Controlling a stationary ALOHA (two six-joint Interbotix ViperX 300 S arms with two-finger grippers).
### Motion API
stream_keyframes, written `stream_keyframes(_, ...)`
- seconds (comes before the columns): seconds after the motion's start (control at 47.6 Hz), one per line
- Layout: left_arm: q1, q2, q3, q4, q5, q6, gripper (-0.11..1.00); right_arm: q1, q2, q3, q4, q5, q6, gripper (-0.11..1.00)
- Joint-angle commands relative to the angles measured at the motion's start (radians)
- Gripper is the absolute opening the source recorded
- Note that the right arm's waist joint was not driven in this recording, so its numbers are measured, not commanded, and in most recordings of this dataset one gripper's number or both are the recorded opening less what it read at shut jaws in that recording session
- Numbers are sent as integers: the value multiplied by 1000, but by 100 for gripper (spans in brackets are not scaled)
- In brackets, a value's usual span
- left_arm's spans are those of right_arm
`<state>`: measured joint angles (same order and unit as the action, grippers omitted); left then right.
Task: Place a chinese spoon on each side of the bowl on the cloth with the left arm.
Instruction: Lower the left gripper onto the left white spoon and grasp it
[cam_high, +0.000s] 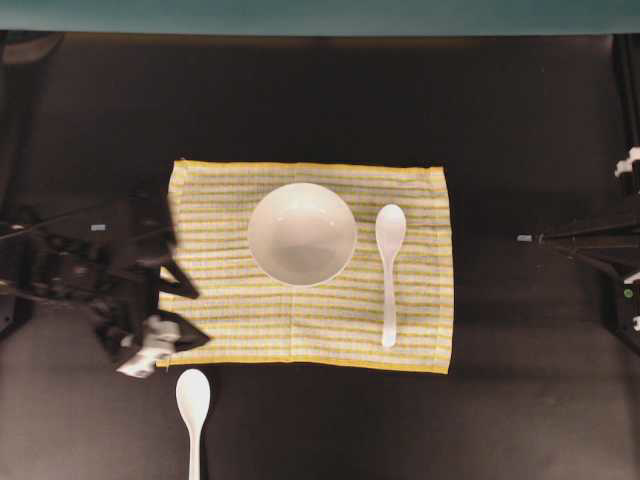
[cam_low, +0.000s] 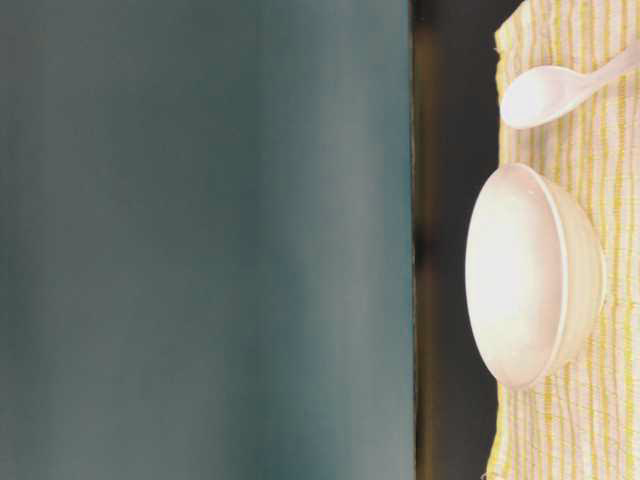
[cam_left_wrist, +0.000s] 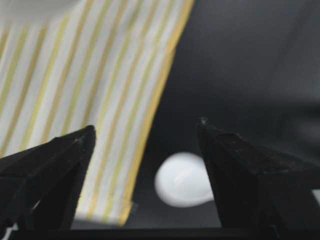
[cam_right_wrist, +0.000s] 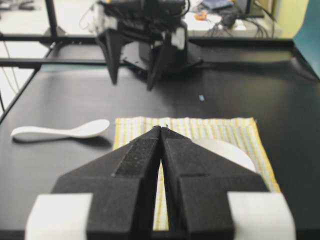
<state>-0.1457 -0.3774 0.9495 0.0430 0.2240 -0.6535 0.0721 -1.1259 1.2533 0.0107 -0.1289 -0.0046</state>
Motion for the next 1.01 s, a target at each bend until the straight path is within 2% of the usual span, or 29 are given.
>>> stream_keyframes(0.0,-29,-5,95,3,-106,-43,79,0,9,-6,3,-11,-8,0)
stream_keyframes(0.126,-97,-5,143,3,-202,-78,79,0,11,-5,3,-11,-6,0)
stream_keyframes(0.336,-190,49,130,3,-210,-80,79,0,11,-5,3,-17,-6,0)
stream_keyframes(0.673,-192,250,63,3,-250,-71,79,0,12,0,3,-32,0,0)
stream_keyframes(0.988,-183,276,44,3,-242,-84,76,0,12,6,3,-31,5,0)
